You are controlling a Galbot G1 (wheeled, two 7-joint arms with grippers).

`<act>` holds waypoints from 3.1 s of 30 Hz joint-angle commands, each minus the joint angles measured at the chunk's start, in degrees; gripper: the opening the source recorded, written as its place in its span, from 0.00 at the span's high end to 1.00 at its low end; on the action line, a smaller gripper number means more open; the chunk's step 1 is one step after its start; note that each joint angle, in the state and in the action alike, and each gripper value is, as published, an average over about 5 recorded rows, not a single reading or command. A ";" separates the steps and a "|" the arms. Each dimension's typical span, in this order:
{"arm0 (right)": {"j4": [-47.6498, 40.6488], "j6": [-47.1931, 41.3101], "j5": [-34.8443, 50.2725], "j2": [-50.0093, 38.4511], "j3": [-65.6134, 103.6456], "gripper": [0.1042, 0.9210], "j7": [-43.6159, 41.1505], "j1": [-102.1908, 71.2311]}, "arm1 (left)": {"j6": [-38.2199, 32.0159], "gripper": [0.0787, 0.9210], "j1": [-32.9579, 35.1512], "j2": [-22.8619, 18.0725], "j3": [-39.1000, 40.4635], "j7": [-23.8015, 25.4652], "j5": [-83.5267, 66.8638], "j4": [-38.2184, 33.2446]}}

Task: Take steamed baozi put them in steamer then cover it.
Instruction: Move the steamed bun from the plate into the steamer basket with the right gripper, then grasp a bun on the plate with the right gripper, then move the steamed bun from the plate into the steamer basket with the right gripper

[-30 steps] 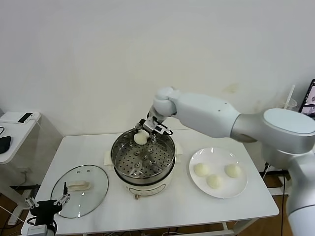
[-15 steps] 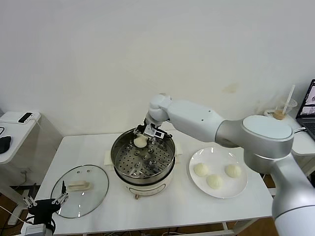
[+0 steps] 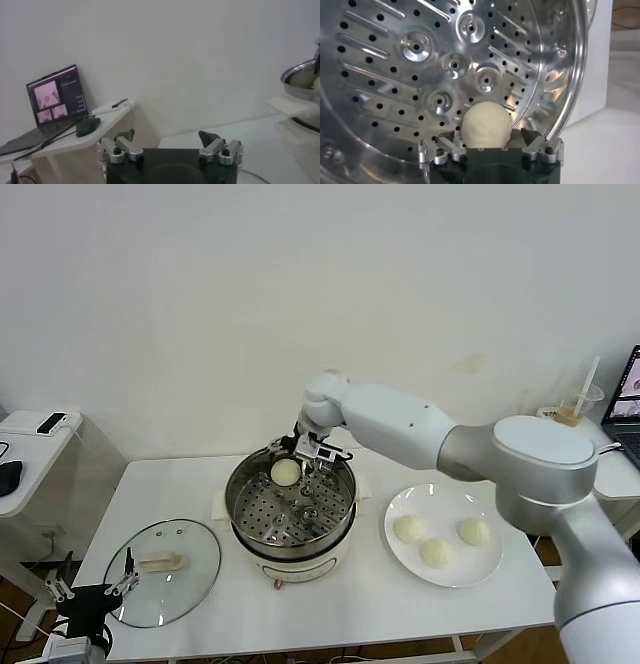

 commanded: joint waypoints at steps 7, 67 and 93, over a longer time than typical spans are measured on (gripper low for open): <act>36.35 -41.44 22.86 -32.47 2.21 0.12 -10.26 10.38 | 1.05 0.12 -0.27 2.02 -0.61 0.77 -2.80 -0.79; 17.53 -45.51 5.75 -31.67 17.15 0.12 -4.81 -26.15 | 2.24 0.12 -2.14 4.03 -3.12 1.23 -2.64 0.08; 20.27 -45.97 8.78 -34.53 16.82 0.42 -10.04 -18.59 | 2.23 0.12 -2.09 4.08 -3.09 1.03 -2.60 -0.67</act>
